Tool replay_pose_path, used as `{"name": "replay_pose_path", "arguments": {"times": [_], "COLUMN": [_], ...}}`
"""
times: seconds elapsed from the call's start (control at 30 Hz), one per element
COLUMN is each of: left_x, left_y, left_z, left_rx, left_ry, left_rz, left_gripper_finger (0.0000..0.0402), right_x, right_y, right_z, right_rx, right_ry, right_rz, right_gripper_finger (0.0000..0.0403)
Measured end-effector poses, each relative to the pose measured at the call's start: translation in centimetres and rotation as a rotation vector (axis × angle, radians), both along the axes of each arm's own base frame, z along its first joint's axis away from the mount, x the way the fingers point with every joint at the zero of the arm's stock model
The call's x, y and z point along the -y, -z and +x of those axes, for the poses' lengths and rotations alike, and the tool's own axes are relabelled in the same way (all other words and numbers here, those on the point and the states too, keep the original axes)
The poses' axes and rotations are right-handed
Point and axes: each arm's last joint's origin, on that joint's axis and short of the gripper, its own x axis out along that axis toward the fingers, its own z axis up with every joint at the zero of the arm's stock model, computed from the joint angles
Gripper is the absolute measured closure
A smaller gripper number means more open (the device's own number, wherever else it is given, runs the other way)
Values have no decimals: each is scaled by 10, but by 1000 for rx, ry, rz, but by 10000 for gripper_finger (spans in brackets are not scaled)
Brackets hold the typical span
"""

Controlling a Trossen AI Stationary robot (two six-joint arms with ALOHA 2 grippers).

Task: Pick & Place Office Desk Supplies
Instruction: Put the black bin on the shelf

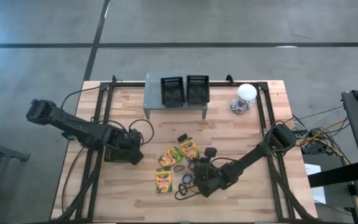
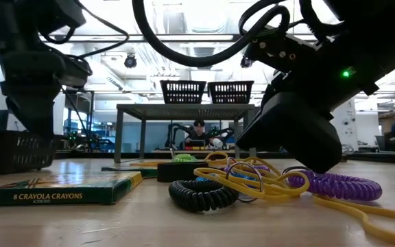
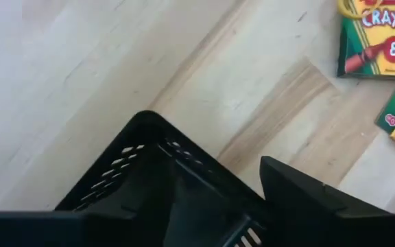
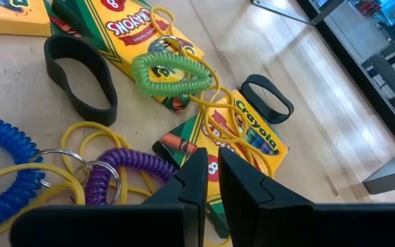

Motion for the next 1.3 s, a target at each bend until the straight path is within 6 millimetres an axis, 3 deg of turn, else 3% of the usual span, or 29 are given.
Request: {"name": "replay_pose_path", "arguments": {"times": [0.27,0.4,0.67,0.9,1.3], "left_x": [-1,1,10,19,60], "left_y": [14,22,12,-15,-101], "left_z": [-6,-9,-3,3,19], "left_rx": [-55,-100,-89,-108,136], "left_ry": [22,24,72,145,541], "left_rz": [5,-83,-173,-211,-169], "left_gripper_finger": [268,294,383,396,398], "right_x": [0,0,0,0,0], "right_y": [0,0,0,0,0], "right_z": [0,0,0,0,0], "right_rx": [1,1,0,-1,-3], "right_ry": [0,0,0,0,-1], "right_rz": [1,1,0,1,1], "right_gripper_finger": [371,371,371,371,371]}}
